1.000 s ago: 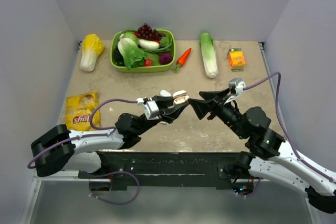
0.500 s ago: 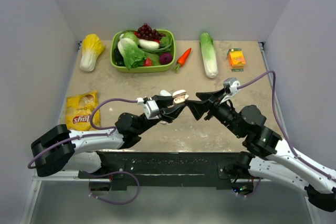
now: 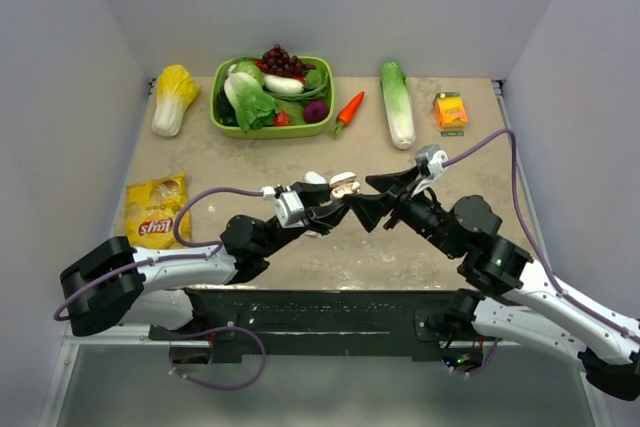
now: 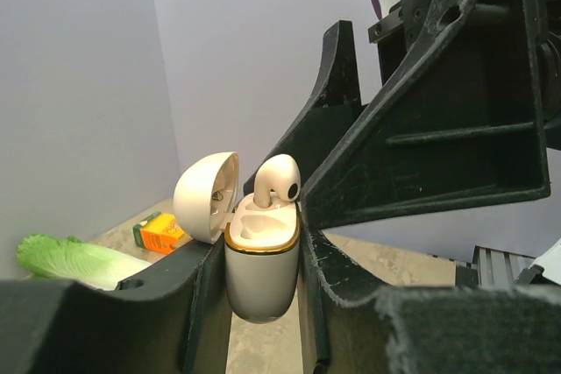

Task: Insert the wireless bluetooth earbuds into the charging case
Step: Place the earbud in the charging case.

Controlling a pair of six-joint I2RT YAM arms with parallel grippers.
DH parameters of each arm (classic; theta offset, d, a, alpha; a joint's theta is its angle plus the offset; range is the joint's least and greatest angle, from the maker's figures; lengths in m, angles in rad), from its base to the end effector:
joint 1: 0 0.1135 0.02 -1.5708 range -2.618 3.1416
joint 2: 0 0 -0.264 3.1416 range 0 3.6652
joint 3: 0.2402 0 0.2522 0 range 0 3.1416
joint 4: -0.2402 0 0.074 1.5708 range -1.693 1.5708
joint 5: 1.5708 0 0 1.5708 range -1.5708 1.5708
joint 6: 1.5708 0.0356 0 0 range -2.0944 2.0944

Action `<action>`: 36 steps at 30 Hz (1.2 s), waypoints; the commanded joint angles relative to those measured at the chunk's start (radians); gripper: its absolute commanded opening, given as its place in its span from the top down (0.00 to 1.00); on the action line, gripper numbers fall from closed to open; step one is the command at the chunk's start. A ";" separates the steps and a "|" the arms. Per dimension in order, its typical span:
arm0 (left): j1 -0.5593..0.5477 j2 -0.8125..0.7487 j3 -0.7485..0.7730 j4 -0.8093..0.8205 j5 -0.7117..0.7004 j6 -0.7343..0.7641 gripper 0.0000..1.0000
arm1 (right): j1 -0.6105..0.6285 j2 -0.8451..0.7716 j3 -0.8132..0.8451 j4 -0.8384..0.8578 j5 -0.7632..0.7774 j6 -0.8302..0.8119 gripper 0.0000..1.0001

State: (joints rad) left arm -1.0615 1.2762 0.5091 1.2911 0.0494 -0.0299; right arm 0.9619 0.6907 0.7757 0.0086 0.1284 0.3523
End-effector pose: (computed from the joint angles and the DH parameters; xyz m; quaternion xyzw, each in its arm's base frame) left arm 0.1234 -0.2245 0.2941 0.2651 0.4241 -0.4599 0.7337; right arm 0.0977 0.1322 0.3725 -0.1564 0.6551 0.4165 0.6106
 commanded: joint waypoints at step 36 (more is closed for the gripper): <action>0.000 -0.051 -0.041 0.445 0.017 0.019 1.00 | 0.000 -0.030 0.017 -0.033 0.111 -0.013 0.26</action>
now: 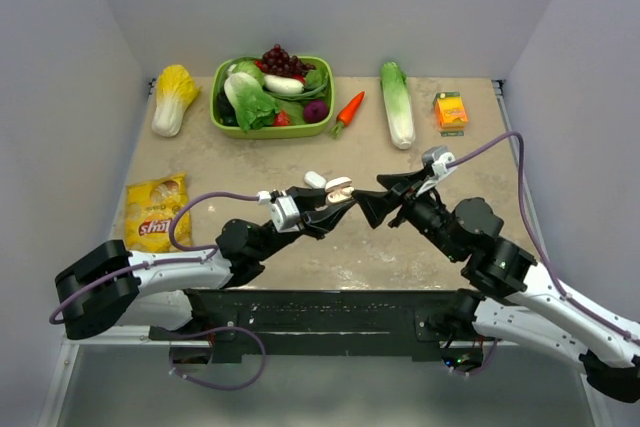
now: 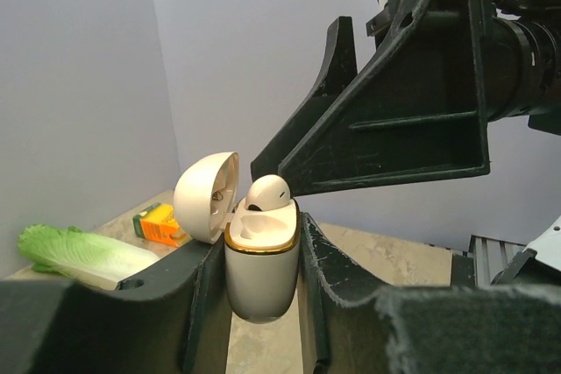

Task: Insert the wireless bluetooth earbuds into the charging case
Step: Place the earbud in the charging case, then pick up the earbud from the center of the board.

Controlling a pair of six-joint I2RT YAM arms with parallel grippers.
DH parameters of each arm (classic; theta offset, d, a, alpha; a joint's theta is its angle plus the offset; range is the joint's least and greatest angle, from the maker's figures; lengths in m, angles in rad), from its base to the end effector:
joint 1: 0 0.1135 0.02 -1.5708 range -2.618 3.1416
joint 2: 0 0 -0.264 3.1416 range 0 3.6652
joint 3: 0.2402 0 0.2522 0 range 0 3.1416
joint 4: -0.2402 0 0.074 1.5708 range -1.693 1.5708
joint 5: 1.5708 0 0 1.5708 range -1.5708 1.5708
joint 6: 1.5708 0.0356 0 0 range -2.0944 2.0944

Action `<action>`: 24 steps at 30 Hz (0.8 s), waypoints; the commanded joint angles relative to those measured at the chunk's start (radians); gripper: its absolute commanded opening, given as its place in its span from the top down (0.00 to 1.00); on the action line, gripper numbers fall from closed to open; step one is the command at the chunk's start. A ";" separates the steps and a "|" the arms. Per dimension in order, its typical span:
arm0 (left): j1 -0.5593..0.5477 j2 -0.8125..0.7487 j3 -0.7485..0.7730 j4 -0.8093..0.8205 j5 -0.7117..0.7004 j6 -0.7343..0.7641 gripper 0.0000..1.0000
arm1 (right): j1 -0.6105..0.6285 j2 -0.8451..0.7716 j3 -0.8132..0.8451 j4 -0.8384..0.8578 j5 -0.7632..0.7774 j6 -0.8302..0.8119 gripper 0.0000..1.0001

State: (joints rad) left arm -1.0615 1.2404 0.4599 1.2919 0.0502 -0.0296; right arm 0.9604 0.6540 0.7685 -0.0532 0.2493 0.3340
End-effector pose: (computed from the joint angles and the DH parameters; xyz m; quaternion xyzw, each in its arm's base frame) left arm 0.1185 -0.2158 0.2871 0.2680 0.4287 -0.4585 0.7309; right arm 0.0962 0.1222 0.3683 -0.1233 0.6746 0.3679 0.6280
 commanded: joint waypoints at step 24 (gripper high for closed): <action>-0.003 -0.545 -0.342 0.228 -0.164 0.044 1.00 | -0.002 0.389 -0.149 0.177 0.024 0.008 0.32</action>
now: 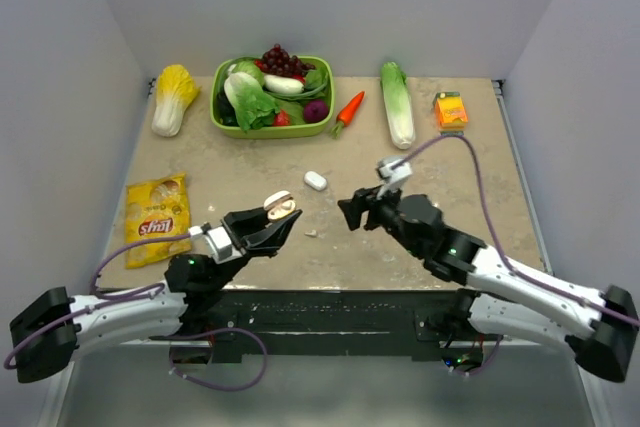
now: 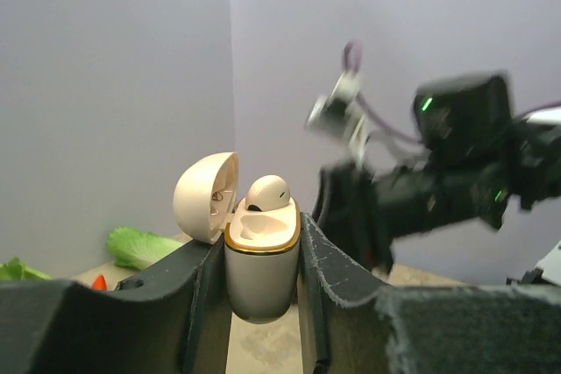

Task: Insert the wireless bluetooth earbuds into the charging case
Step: Pick up the earbud from the center of the board.

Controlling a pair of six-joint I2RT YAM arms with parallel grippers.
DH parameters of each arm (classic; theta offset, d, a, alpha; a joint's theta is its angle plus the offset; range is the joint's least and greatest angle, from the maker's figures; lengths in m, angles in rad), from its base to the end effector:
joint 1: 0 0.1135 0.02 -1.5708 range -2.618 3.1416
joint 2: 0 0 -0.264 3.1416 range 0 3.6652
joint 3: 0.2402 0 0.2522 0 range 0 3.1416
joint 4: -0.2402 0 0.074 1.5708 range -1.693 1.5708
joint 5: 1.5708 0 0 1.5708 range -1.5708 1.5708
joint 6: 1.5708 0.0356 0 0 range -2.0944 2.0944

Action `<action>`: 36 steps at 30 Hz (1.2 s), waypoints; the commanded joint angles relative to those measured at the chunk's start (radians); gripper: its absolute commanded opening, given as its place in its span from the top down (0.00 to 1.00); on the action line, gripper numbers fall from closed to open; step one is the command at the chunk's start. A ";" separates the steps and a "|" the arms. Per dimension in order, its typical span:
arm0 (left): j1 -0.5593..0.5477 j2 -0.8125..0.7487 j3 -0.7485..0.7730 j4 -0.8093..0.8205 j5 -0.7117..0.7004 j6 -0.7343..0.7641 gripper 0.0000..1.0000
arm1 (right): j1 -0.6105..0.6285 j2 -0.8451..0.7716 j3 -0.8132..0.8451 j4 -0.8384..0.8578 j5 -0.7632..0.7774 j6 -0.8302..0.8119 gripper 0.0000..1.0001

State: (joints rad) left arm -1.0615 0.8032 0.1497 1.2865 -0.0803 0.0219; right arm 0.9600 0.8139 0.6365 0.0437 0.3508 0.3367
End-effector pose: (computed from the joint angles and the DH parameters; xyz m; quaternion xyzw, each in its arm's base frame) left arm 0.0785 -0.1347 0.2669 0.2021 0.4054 -0.4270 0.7826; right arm 0.1229 0.1543 0.3069 -0.1179 0.7407 0.2867 0.5960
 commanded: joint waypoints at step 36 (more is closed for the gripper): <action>-0.005 -0.272 -0.180 0.132 -0.036 -0.155 1.00 | 0.025 0.843 0.048 0.311 -0.234 0.059 0.93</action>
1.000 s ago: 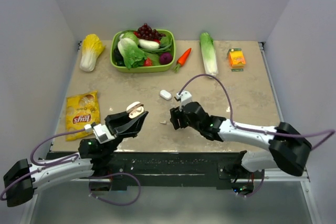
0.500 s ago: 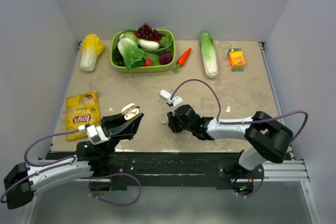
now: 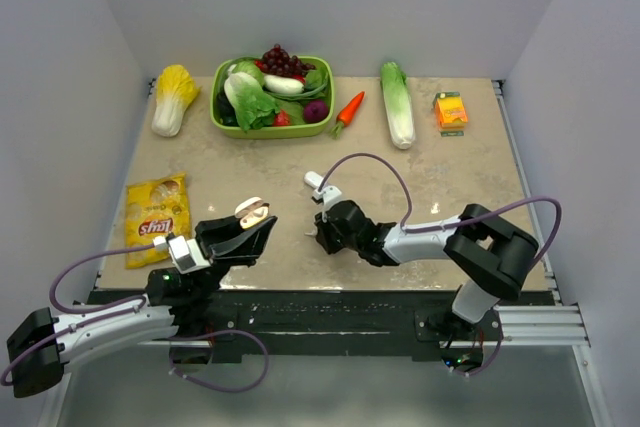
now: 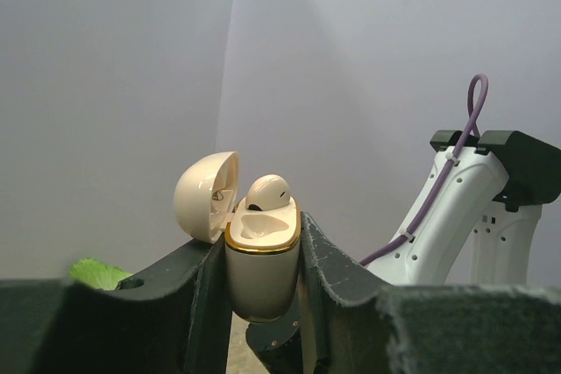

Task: Insert the wireless bluetooth earbuds into the charging case
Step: Pick up the earbud from the center of the board.

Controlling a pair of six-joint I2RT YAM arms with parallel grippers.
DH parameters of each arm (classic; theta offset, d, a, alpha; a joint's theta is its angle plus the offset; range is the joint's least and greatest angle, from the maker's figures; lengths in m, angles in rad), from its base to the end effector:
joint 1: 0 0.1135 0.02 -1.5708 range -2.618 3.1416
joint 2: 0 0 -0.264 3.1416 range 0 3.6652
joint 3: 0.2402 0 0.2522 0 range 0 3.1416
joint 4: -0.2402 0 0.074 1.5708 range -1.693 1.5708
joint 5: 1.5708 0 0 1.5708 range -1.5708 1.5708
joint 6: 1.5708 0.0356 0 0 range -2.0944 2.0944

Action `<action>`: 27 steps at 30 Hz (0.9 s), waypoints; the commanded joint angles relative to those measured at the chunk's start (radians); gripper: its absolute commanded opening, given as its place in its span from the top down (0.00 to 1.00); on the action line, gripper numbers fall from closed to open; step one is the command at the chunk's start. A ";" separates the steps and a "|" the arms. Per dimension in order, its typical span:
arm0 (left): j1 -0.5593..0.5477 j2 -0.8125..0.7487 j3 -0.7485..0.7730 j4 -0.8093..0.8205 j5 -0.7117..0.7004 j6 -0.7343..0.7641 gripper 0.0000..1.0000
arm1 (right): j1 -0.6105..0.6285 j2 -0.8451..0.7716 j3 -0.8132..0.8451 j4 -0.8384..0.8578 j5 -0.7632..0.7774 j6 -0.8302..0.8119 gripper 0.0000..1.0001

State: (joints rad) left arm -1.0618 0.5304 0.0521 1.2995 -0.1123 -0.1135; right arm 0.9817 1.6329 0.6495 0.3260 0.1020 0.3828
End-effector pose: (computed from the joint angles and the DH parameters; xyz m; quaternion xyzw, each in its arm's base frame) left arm 0.0580 -0.0958 0.2676 0.1204 0.3490 -0.4980 0.7846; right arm 0.1745 0.2546 0.1395 -0.2429 0.8631 0.2422 0.3707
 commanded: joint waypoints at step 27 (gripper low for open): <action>-0.004 -0.015 -0.101 0.118 -0.012 -0.020 1.00 | -0.003 0.082 0.145 -0.065 0.137 -0.001 0.82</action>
State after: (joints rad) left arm -1.0618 0.5240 0.0521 1.2995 -0.1127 -0.1207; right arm 0.9813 1.7428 0.7746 0.3187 0.1814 0.3809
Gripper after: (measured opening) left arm 0.344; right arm 0.165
